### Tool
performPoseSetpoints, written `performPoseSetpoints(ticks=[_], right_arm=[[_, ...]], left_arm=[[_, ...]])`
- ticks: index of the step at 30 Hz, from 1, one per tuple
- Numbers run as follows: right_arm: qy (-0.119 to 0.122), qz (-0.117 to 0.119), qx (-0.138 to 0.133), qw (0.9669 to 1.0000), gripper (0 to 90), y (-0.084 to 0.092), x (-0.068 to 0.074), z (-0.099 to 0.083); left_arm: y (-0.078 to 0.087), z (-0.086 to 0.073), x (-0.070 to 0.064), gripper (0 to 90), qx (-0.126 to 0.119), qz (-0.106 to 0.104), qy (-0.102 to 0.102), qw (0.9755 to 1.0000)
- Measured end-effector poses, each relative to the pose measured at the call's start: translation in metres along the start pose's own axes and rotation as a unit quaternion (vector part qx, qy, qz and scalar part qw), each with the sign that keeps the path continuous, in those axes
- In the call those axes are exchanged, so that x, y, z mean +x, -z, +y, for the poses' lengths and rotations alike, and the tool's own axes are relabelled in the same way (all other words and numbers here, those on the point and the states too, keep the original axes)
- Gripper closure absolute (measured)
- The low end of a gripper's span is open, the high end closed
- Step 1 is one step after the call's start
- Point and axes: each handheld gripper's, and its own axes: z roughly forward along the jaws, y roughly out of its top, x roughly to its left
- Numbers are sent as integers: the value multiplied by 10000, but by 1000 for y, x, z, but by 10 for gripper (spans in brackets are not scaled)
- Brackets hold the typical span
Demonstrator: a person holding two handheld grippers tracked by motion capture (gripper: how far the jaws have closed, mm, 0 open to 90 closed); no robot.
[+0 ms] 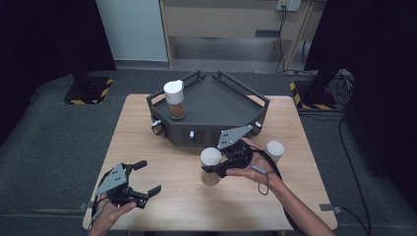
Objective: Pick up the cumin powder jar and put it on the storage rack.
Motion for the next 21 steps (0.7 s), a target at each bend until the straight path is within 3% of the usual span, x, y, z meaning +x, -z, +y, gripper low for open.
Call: performPoseSetpoints(ticks=[15, 21], right_arm=[[-60, 48, 65, 9999, 341, 23, -16, 35], [-61, -57, 93, 9999, 341, 32, -19, 51]], left_arm=[[-1, 1, 0, 0, 35, -13, -21, 10000], [-1, 1, 0, 0, 49, -24, -34, 10000]])
